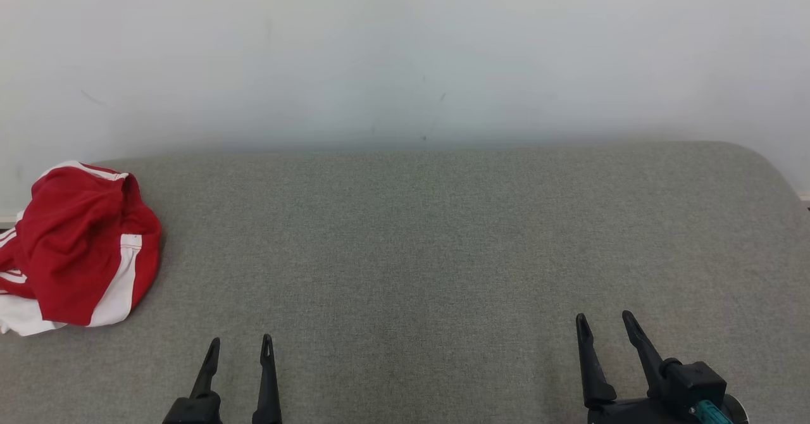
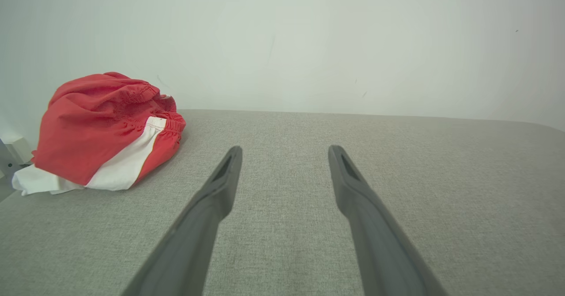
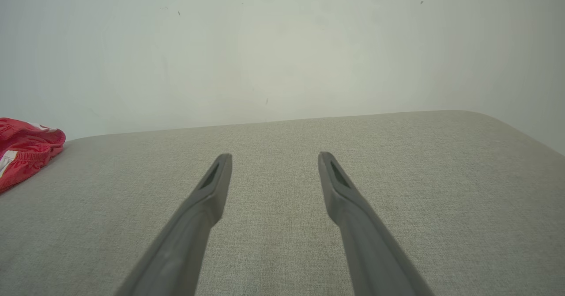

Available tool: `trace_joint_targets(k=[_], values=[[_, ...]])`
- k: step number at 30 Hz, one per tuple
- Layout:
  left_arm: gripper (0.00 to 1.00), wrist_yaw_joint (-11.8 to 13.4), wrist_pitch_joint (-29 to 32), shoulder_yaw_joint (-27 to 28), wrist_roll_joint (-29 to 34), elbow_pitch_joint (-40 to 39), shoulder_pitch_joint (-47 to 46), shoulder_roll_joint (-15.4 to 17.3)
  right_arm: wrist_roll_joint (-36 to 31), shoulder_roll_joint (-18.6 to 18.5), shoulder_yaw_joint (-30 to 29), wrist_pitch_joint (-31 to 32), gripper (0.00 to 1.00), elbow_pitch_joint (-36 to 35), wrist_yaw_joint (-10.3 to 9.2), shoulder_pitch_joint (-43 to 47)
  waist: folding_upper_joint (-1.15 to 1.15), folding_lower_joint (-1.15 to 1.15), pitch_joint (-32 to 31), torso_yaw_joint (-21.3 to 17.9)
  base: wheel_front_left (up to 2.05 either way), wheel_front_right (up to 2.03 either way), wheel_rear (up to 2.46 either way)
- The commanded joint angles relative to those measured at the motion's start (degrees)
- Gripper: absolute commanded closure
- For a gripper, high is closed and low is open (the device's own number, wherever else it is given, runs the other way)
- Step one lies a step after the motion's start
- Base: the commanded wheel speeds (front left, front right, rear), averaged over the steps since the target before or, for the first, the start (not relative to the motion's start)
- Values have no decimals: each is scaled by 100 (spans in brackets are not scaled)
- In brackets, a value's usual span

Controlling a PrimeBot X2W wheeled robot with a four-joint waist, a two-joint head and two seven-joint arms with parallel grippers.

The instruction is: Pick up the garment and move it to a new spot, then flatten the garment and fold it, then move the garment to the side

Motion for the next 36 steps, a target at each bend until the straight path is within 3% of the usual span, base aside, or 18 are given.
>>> trace_joint_targets(k=[1,10,16,25,36], values=[[0,-8,-22,12,-9,24,48,-14,16,-9,-2,-1,0,-8,21,24,0,0,4,5,0,0,0],[0,-39,-22,35,-265,116,-27,-19,127,-8,32,23,0,-7,21,22,0,0,14,62,0,0,0],[0,32,-22,24,-462,102,-93,-17,210,-7,172,85,0,-52,21,-8,0,0,2,318,0,0,0],[0,58,-22,93,-495,74,-82,-17,334,-6,253,84,0,-89,21,67,0,0,-8,1233,0,0,0],[0,-99,-22,426,-515,-124,8,-16,473,-5,445,34,0,-81,21,29,0,0,73,2394,0,0,0]])
